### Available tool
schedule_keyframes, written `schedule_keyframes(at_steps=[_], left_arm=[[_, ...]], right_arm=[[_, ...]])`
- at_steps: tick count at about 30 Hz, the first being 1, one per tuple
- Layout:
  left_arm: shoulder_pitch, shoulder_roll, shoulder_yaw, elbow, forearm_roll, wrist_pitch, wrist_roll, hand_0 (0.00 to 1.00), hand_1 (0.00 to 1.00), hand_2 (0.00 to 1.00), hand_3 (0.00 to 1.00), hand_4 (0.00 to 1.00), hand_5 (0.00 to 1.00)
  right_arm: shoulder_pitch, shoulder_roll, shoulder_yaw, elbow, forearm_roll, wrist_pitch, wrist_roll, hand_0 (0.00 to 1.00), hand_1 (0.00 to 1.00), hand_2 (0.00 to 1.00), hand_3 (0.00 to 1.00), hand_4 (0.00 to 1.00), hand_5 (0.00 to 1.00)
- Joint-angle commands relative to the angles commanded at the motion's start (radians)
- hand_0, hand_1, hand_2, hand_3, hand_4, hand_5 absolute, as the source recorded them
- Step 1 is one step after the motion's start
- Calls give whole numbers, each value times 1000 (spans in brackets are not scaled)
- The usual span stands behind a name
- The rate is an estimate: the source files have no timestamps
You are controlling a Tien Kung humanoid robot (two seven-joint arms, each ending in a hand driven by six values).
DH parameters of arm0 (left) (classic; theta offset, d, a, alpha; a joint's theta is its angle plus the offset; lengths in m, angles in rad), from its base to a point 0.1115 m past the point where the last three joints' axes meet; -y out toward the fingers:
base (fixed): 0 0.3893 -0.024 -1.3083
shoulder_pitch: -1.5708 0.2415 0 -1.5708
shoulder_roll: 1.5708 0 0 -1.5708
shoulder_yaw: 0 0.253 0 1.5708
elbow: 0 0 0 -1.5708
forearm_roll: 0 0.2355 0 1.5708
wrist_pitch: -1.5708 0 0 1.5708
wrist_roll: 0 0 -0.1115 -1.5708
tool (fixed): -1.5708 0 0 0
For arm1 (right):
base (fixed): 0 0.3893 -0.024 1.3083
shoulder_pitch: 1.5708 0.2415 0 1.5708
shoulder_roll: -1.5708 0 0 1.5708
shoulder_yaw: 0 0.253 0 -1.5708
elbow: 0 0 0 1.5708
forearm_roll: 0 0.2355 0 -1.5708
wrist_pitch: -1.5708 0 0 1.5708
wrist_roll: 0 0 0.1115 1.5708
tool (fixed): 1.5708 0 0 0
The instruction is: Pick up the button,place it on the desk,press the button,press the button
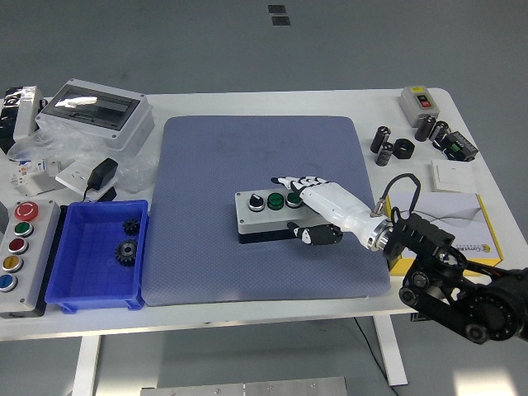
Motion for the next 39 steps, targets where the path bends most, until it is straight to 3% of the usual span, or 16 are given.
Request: schedule_keyframes(at_steps=[12, 17, 20, 22, 26, 30, 33, 34, 39], left_arm=[[0, -2, 0, 0, 9, -2, 2, 615, 514, 529, 594, 606, 214], [1, -2, 2, 0, 6, -3, 2, 614, 513, 528, 592, 604, 213], [2, -4, 2, 0, 3, -2, 4, 614, 513, 528, 592, 604, 213], [3, -4, 3, 0, 1, -2, 4, 614, 513, 528, 590, 603, 213], [3, -5, 2, 0, -1, -2, 5, 614, 513, 528, 590, 603, 213], [0, -4, 5, 0, -4, -3, 4, 614, 512, 527, 590, 600, 210], [-4, -4, 8, 0, -7, -4, 4, 614, 512, 527, 590, 600, 210], [-4, -4, 9, 0, -7, -4, 4, 614, 512, 527, 589, 598, 207], [-2, -2, 9, 0, -7, -4, 6, 614, 512, 527, 589, 598, 207]], right_arm=[[1, -45, 20, 61, 45, 26, 12, 998, 968, 998, 998, 640, 70], [-27, -108, 92, 154, 120, 59, 17, 998, 967, 998, 998, 643, 75], [-62, -158, 163, 223, 188, 86, -39, 998, 967, 998, 998, 643, 75], [-76, -183, 207, 264, 201, 126, -87, 998, 970, 998, 998, 657, 85], [-76, -225, 312, 360, 219, 263, -213, 998, 970, 998, 998, 657, 85], [-36, -224, 392, 436, 303, 419, -335, 966, 957, 998, 998, 655, 96], [-3, -203, 395, 444, 364, 539, -418, 966, 957, 998, 998, 655, 96], [4, -198, 393, 442, 374, 564, -435, 166, 357, 519, 805, 398, 119], [35, -170, 378, 416, 394, 696, -515, 166, 357, 519, 805, 398, 119]])
